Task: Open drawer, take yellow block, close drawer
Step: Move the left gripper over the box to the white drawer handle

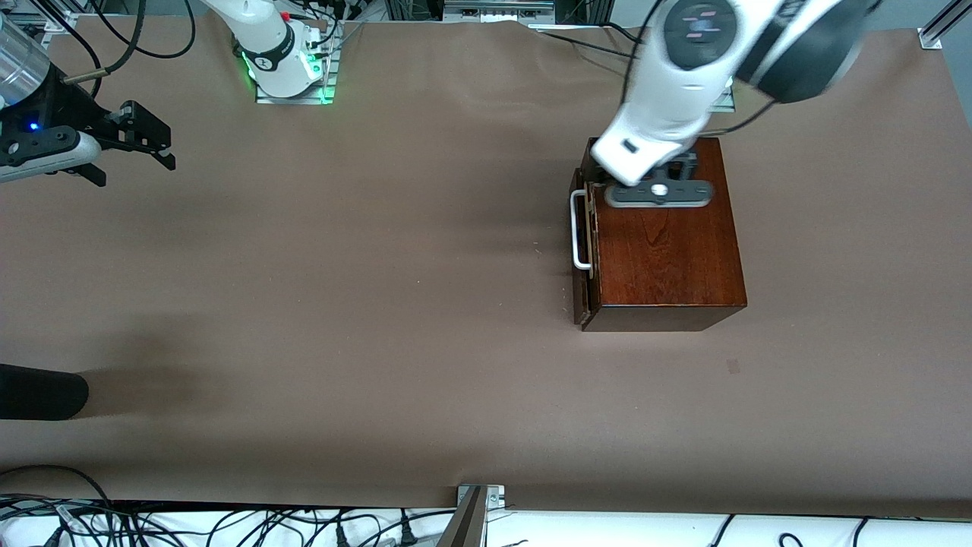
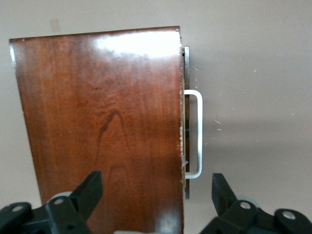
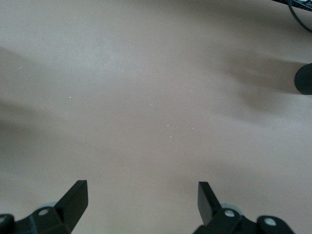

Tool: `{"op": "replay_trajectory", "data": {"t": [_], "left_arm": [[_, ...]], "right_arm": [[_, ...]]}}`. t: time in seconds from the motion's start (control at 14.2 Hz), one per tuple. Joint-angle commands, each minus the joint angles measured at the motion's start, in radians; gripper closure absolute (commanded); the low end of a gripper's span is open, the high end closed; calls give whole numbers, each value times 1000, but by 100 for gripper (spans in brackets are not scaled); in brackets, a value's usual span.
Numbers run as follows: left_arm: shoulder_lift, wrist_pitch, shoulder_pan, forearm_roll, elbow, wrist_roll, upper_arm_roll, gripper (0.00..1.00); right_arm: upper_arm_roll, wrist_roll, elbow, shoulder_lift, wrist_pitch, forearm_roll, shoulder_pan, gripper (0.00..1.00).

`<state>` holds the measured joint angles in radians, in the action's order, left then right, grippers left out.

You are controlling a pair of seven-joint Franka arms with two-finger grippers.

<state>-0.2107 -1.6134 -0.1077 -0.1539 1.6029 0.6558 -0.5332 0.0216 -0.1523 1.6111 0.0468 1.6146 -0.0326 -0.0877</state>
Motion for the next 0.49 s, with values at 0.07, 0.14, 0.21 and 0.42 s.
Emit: {"op": "replay_trajectory", "data": {"t": [0.07, 0.14, 0.21, 0.42], "left_arm": [[-105, -63, -84, -108, -9, 149, -33, 0], [-133, -80, -108, -140, -5, 154, -33, 0], [-157, -95, -128, -165, 3, 156, -33, 0], [-208, -123, -148, -185, 32, 157, -33, 0]], "right_arm": [[8, 17, -2, 7, -12, 13, 6, 0], [6, 17, -2, 7, -12, 13, 6, 0], [8, 16, -2, 7, -12, 13, 6, 0], [6, 17, -2, 5, -12, 13, 6, 0]]}}
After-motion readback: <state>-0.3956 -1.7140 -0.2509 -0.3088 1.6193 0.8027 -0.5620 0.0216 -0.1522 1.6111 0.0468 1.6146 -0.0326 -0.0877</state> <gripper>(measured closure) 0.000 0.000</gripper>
